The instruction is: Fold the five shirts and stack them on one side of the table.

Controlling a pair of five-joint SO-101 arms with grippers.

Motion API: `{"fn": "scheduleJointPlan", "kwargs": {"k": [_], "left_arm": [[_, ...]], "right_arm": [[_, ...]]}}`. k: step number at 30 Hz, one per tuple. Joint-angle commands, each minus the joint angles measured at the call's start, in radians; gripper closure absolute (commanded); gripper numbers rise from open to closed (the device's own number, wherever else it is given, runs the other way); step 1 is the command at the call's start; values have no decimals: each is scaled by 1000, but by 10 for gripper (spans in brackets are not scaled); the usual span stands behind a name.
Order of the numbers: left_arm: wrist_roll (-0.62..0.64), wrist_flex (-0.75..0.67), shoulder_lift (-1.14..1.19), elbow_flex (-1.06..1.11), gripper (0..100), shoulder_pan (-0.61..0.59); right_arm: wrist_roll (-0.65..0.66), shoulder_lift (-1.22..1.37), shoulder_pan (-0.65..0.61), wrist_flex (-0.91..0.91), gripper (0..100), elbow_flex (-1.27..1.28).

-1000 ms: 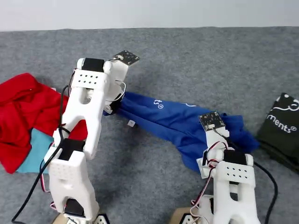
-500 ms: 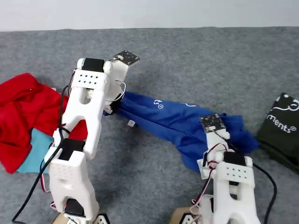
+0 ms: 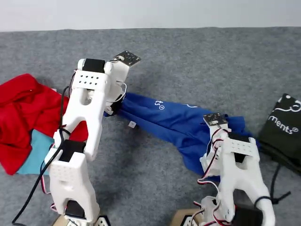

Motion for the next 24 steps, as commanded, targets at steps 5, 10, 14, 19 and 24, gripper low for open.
{"fn": "scheduleJointPlan", "kwargs": {"k": [5, 10, 14, 19, 24], "left_arm": [[6, 29, -63, -2, 998, -11], [6, 29, -64, -2, 998, -12], [6, 29, -74, -8, 998, -11], [8, 31, -129, -51, 998, -8], [9, 31, -265, -156, 998, -3]], "right_arm": [[-28, -1, -10, -94, 822, 35], [-21, -1, -12, -97, 992, 26], [-18, -25, -12, -93, 988, 25], [-2, -157, -12, -5, 989, -20], [48, -360, -10, 194, 989, -221]]}}
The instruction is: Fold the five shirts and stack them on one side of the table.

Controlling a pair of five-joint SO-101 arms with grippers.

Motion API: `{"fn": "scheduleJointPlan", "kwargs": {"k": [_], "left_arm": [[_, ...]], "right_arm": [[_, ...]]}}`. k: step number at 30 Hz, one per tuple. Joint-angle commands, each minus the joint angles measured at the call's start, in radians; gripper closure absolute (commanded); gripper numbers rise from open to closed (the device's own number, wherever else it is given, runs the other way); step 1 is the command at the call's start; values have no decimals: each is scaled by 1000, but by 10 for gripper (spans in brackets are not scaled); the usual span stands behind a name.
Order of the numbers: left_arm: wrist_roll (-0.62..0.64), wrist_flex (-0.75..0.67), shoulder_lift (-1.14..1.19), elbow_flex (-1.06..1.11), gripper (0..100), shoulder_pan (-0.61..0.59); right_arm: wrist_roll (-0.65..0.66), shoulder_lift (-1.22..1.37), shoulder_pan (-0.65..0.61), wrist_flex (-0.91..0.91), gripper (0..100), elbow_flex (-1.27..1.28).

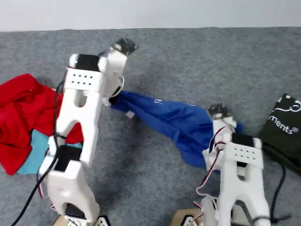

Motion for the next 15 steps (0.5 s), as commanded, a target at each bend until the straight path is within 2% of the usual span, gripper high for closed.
{"fn": "scheduleJointPlan", "kwargs": {"k": [1, 8, 15], "left_arm": [[9, 29, -144, -97, 998, -3], [8, 28, -264, -211, 998, -5], [6, 28, -315, -378, 998, -12]], "right_arm": [[32, -157, -4, 119, 989, -199], [32, -248, 1, 239, 989, -514], [31, -248, 4, 255, 989, -712]]}}
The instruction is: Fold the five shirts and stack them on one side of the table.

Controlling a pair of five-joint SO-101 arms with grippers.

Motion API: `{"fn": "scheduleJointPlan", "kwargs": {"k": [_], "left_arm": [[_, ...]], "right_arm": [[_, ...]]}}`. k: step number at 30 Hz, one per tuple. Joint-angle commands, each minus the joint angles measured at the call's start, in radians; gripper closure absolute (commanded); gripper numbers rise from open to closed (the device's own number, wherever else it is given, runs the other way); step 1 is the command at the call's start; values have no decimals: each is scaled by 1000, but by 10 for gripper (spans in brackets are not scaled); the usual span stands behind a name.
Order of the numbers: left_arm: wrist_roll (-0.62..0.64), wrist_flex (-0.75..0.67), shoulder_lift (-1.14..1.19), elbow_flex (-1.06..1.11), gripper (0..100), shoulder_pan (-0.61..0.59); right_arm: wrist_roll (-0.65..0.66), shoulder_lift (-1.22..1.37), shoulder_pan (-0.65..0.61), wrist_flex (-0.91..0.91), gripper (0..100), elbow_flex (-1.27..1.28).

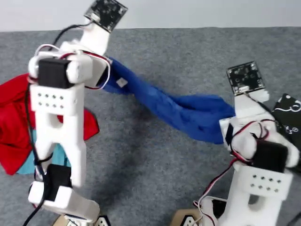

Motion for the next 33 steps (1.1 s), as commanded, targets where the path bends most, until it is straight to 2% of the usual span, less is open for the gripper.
{"fn": "scheduleJointPlan", "kwargs": {"k": [1, 8, 20, 26, 33], "left_arm": [[6, 20, -69, -107, 998, -12], [6, 18, -124, -285, 997, -12], [5, 18, -132, -565, 997, -12], [3, 20, -133, -713, 997, -11], [-77, 20, -169, -728, 997, -14]], "right_arm": [[11, -24, 5, 4, 989, -130], [14, -22, 177, -61, 988, -361], [127, -27, 398, -99, 988, -700], [163, -28, 430, -101, 988, -844], [209, -33, 430, -101, 988, -950]]}}
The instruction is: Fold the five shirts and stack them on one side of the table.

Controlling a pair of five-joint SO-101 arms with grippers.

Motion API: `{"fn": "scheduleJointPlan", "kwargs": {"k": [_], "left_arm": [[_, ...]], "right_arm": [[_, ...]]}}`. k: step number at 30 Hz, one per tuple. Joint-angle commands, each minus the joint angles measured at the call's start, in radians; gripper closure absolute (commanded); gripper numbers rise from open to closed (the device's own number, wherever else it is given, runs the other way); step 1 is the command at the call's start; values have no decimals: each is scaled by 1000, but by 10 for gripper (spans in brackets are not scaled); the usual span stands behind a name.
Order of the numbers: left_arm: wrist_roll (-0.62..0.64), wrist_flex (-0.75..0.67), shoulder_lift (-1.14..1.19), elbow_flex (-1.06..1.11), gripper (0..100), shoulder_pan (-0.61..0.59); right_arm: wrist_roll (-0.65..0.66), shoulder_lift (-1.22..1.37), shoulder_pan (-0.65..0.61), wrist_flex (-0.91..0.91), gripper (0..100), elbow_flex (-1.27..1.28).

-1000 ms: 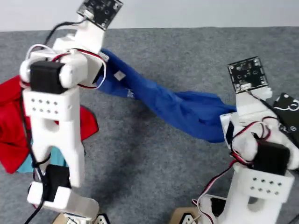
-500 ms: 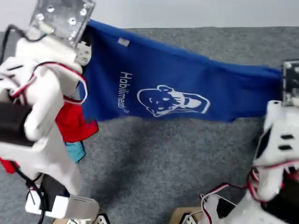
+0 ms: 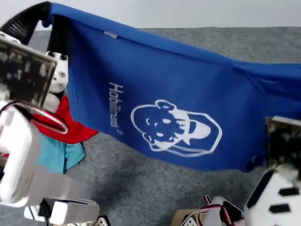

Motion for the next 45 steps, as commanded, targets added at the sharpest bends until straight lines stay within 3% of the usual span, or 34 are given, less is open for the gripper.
{"fn": "scheduleJointPlan", "kwargs": {"k": [1, 7, 14, 19, 30, 36, 39, 45], "left_arm": [[-25, 18, -48, -13, 997, -15], [-26, 18, -69, -12, 997, -14], [-26, 18, -71, -12, 997, -15], [-26, 18, -71, -12, 997, -15], [-23, 20, -77, 7, 997, -14], [-23, 18, -68, 280, 997, -14], [-28, 6, -66, 506, 997, -11], [-25, -275, -68, 964, 997, -15]], "right_arm": [[32, 1, 15, -24, 988, -80], [51, 1, 15, -24, 988, -127], [52, -1, 110, -64, 988, -193], [121, -1, 148, -77, 988, -204], [124, 19, 147, -81, 988, -187], [118, 117, 140, -82, 988, -49], [118, 206, 51, -81, 988, 31], [110, 369, -111, -97, 988, 206]]}}
